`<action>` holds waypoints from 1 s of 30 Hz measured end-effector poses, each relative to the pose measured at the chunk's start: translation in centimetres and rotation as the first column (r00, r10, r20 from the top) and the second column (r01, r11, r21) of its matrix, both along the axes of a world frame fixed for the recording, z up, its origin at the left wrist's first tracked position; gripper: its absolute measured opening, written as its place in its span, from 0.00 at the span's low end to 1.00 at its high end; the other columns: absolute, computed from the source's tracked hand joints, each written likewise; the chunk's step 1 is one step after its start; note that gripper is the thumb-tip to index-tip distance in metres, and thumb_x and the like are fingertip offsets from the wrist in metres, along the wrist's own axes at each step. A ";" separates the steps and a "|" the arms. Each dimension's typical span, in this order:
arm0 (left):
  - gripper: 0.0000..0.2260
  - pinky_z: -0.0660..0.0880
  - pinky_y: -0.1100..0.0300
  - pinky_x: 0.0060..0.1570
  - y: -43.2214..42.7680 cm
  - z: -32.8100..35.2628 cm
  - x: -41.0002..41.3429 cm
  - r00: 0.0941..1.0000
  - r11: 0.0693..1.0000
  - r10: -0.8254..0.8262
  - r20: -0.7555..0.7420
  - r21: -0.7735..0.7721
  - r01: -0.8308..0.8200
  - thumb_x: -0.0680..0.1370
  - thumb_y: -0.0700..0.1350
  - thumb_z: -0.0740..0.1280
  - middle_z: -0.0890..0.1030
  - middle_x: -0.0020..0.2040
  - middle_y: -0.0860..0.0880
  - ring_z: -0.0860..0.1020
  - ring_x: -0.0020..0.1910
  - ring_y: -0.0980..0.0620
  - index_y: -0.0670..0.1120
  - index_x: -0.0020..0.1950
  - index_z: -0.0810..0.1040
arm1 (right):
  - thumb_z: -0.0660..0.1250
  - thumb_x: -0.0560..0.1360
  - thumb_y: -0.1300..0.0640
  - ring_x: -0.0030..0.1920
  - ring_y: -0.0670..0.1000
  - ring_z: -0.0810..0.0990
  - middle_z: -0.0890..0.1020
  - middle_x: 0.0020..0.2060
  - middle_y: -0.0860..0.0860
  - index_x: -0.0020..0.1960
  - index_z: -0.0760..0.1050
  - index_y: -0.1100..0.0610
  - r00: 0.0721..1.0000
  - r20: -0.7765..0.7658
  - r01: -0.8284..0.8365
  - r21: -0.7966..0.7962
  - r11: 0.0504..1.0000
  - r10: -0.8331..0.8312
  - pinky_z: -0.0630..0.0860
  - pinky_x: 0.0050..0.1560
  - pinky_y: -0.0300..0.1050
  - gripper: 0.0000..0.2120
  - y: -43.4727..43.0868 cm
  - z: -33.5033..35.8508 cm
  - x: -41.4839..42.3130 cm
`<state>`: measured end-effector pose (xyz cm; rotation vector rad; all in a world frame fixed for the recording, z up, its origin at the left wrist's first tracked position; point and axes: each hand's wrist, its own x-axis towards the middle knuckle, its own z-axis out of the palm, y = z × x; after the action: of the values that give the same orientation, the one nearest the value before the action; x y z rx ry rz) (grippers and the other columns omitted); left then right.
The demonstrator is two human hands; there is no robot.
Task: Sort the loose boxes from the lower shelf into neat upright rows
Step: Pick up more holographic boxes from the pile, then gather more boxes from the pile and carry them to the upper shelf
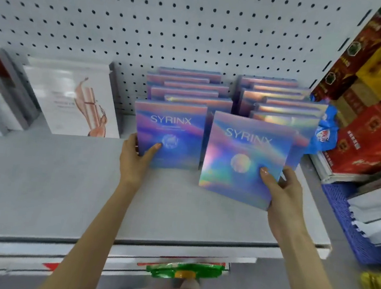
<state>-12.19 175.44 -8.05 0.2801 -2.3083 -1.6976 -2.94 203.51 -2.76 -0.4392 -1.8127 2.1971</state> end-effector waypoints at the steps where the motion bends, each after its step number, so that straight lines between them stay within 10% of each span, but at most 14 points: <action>1: 0.14 0.76 0.56 0.44 0.1 0.1 0.0 1.000 1.000 0.000 0.001 0.016 -0.001 0.70 0.52 0.74 0.80 0.52 0.46 0.78 0.43 0.52 0.54 0.50 0.72 | 0.70 0.73 0.59 0.49 0.51 0.82 0.85 0.48 0.49 0.56 0.76 0.55 1.000 -0.008 -0.007 0.008 1.000 0.007 0.77 0.53 0.54 0.12 -0.4 -0.3 -0.3; 10: 0.21 0.66 0.69 0.56 0.6 2.4 3.3 0.964 0.967 0.083 -0.251 -0.215 -0.139 0.76 0.48 0.69 0.67 0.59 0.49 0.71 0.55 0.54 0.43 0.64 0.67 | 0.71 0.71 0.61 0.44 0.46 0.76 0.79 0.43 0.50 0.54 0.74 0.57 0.984 -0.058 -0.151 0.207 0.967 0.166 0.74 0.47 0.40 0.12 -5.0 -1.5 -4.7; 16: 0.18 0.72 0.46 0.62 1.7 2.0 3.3 0.983 0.993 0.001 -0.184 -0.115 -0.023 0.73 0.60 0.65 0.67 0.60 0.58 0.71 0.63 0.54 0.58 0.61 0.70 | 0.70 0.75 0.63 0.54 0.48 0.77 0.80 0.55 0.56 0.60 0.73 0.59 0.997 -0.040 -0.056 0.237 0.970 0.068 0.72 0.58 0.42 0.15 -6.2 -3.1 -6.4; 23: 0.19 0.71 0.47 0.65 1.1 2.5 4.1 0.994 0.993 -0.080 -0.080 -0.089 0.073 0.75 0.59 0.64 0.65 0.65 0.51 0.68 0.66 0.58 0.52 0.63 0.74 | 0.67 0.73 0.51 0.61 0.53 0.75 0.76 0.59 0.56 0.64 0.71 0.57 1.000 0.003 -0.014 0.260 0.966 0.013 0.71 0.65 0.48 0.22 -8.0 -4.6 -6.2; 30: 0.24 0.65 0.64 0.63 -2.4 2.4 8.3 0.996 0.990 -0.073 0.051 -0.119 0.079 0.74 0.58 0.62 0.66 0.68 0.52 0.68 0.67 0.55 0.50 0.68 0.70 | 0.72 0.73 0.63 0.57 0.50 0.72 0.70 0.59 0.53 0.69 0.65 0.59 0.984 0.062 0.135 0.344 0.929 -0.165 0.73 0.60 0.43 0.28 -9.4 -4.6 -4.2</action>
<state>-3.85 173.07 -5.64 0.2119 -2.4735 -1.5937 -7.13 194.07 -7.34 -0.5856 -2.0772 1.7427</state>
